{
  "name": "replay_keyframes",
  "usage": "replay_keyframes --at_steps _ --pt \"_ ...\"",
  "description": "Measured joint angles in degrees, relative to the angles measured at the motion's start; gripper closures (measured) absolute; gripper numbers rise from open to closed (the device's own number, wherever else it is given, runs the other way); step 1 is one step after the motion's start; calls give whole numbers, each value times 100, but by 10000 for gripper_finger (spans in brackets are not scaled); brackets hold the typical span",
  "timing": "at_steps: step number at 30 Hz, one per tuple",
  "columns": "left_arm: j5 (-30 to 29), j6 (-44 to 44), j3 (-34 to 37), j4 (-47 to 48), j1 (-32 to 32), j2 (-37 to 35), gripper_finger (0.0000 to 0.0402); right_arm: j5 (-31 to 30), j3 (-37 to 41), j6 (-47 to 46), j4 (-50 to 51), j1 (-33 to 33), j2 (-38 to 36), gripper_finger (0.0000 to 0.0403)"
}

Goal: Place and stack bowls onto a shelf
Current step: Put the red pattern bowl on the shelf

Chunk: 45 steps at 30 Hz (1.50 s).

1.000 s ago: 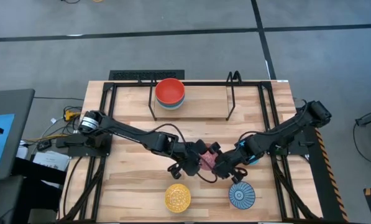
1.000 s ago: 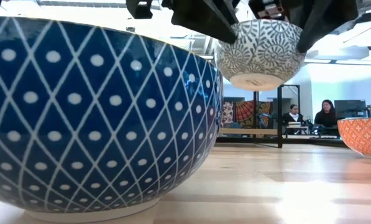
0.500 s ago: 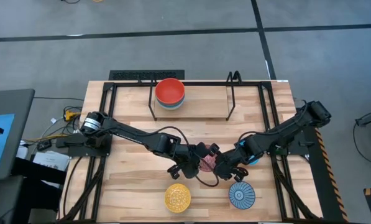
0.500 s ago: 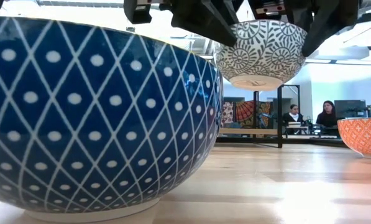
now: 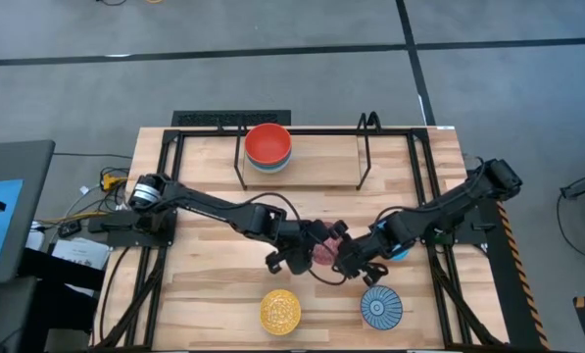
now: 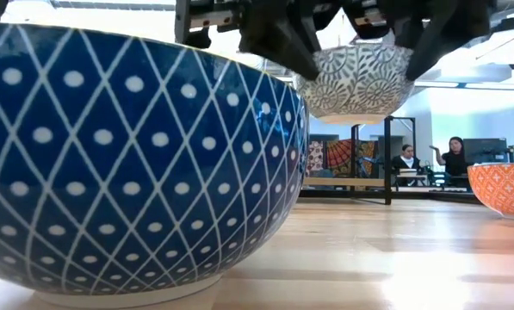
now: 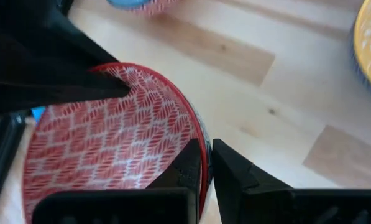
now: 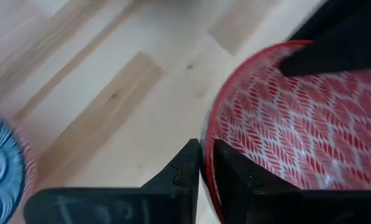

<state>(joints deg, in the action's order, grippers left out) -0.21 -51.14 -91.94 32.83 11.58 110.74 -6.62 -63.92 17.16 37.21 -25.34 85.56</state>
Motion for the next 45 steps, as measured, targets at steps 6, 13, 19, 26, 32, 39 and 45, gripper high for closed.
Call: replay_keyframes --at_steps 6,13,19,26,32,39,45 --pt "-90 -116 4 39 -268 0 397 -446 0 -1269 73 81 -6 299" --pt "-46 -34 11 -66 -723 0 401 -1373 2 -1725 563 76 -229 228" --pt "-100 202 11 -186 -1106 -13 401 -2032 22 -2127 751 54 -867 183" --pt "487 96 11 -610 -1978 -17 401 -2327 245 -3125 905 -61 -2134 189" --pt "802 475 1 -1033 -2616 106 401 -2372 681 -3755 929 -246 -2977 201" --pt "602 1079 -536 -956 -2873 453 402 -2645 946 -3976 894 -276 -3233 209" --pt "551 1719 -1544 -133 -3021 969 401 -2669 977 -3977 842 -235 -3112 211"
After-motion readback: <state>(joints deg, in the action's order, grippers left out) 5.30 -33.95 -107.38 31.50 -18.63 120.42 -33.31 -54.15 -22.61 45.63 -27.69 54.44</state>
